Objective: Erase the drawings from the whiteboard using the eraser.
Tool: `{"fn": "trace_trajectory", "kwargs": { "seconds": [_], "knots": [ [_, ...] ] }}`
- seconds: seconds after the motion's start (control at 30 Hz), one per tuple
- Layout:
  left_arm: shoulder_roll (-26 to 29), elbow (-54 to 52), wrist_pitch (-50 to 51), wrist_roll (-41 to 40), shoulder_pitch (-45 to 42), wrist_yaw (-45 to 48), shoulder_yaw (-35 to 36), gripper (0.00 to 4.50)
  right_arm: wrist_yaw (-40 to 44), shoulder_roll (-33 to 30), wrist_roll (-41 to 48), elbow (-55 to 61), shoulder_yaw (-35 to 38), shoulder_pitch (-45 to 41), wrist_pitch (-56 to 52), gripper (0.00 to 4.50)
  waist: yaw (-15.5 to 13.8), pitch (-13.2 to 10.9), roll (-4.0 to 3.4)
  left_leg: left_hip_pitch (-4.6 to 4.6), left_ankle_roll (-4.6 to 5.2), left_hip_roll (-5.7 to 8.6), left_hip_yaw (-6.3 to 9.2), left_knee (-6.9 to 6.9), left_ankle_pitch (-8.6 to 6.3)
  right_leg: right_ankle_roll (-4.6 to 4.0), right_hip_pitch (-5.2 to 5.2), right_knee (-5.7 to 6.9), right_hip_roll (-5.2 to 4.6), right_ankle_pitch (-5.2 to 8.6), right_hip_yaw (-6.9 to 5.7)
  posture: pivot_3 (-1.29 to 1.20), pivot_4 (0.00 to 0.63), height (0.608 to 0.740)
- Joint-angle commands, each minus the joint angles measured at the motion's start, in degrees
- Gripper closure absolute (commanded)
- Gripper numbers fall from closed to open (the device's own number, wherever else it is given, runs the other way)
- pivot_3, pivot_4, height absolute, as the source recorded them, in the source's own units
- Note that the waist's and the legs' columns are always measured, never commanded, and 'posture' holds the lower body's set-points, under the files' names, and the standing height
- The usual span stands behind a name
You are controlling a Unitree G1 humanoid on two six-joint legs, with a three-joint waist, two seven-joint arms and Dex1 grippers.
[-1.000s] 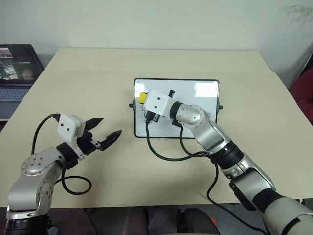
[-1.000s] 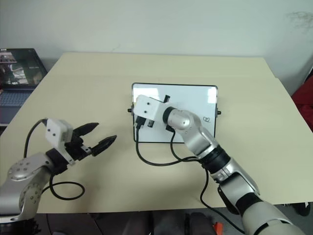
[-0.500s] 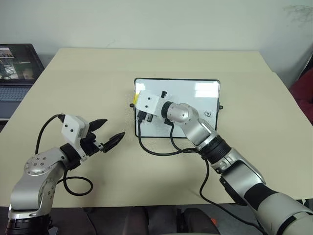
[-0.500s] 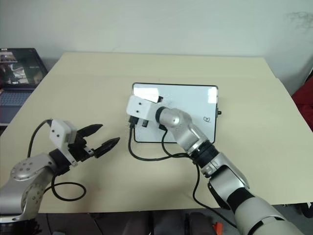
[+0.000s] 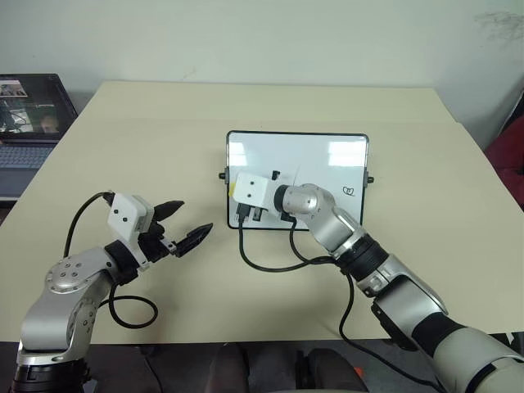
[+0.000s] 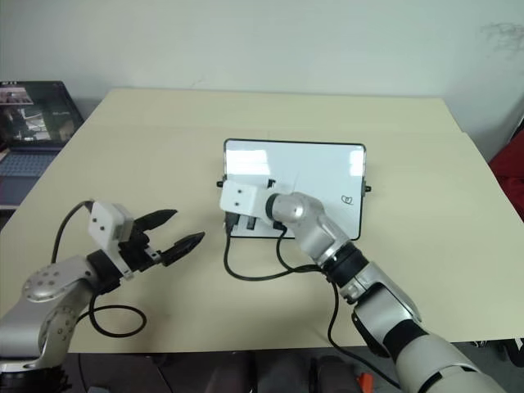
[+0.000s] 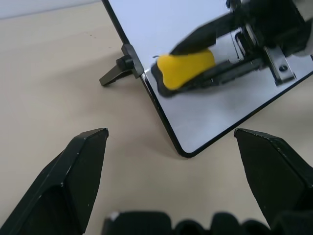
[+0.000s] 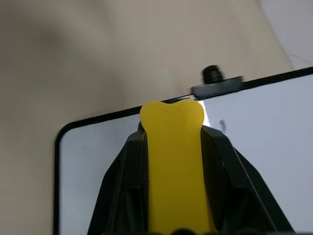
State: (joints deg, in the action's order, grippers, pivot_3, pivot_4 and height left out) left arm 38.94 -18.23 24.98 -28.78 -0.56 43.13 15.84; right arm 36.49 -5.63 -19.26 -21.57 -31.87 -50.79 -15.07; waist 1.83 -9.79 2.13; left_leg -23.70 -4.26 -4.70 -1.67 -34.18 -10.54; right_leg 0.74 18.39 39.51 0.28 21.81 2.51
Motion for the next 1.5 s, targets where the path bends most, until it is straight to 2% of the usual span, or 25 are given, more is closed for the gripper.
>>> {"fn": "trace_trajectory", "kwargs": {
  "seconds": [0.03,0.3,0.6,0.9,1.23,1.37,1.5],
  "knots": [
    [0.64,-1.7,-0.61,0.09,-0.88,0.13,0.18,0.0,1.91,-2.19,-2.1,-1.5,-1.24,1.83,-2.39,3.36,0.01,0.0,0.0,0.03,0.0,0.0,0.0,-0.03,0.01,0.0,0.0,0.07,0.0,0.0,0.01,0.0,0.15,0.74],
    [0.25,-1.55,-0.82,0.37,-0.94,0.11,-0.37,0.0,-1.37,-1.48,-1.27,-1.31,2.6,-4.41,-0.92,3.36,-0.01,-0.07,-0.01,0.11,0.05,0.02,0.04,-0.18,0.06,0.0,-0.02,0.34,0.0,0.0,0.02,0.0,0.15,0.74],
    [0.0,-1.6,-1.02,0.4,-0.69,0.2,-0.77,0.0,-4.42,-0.94,-0.93,-10.24,4.75,-12.18,2.68,3.36,0.02,-0.1,-0.02,-0.2,0.04,0.0,-0.06,-0.13,0.06,0.0,0.37,0.35,0.0,0.0,0.09,0.0,0.15,0.74],
    [-0.08,-1.23,-1.36,0.59,-0.92,0.43,-1.04,0.0,0.27,-1.04,-1.96,-13.69,1.94,-10.67,3.51,3.37,0.05,-0.09,-0.01,-0.14,0.04,0.0,-0.06,-0.12,0.06,0.0,0.37,0.4,-0.01,0.0,0.1,0.0,0.15,0.74],
    [-0.11,-0.84,-1.67,0.67,-1.23,0.59,-1.74,0.0,4.9,-2.15,-1.73,-11.21,0.6,-6.47,2.49,3.37,0.03,-0.07,0.02,-0.06,0.06,0.0,-0.03,-0.14,0.08,0.0,0.33,0.42,-0.03,0.0,0.08,0.0,0.15,0.74],
    [-0.3,-0.82,-1.78,0.75,-1.33,0.61,-2.12,0.0,3.84,-1.5,0.85,-7.62,4.26,-6.06,1.57,3.37,0.01,-0.07,0.01,-0.06,0.07,0.0,-0.01,-0.14,0.09,0.0,0.35,0.41,-0.08,0.0,0.07,0.0,0.15,0.74],
    [-0.28,-0.72,-1.71,0.46,-1.83,1.08,-2.4,0.0,5.42,-2.53,7.84,7.98,12.64,-3.47,-6.36,3.37,-0.23,-0.12,0.01,-0.26,0.07,-0.02,0.0,-0.13,0.09,0.0,0.36,0.38,-0.18,0.0,0.04,0.0,0.15,0.74]
  ]
}}
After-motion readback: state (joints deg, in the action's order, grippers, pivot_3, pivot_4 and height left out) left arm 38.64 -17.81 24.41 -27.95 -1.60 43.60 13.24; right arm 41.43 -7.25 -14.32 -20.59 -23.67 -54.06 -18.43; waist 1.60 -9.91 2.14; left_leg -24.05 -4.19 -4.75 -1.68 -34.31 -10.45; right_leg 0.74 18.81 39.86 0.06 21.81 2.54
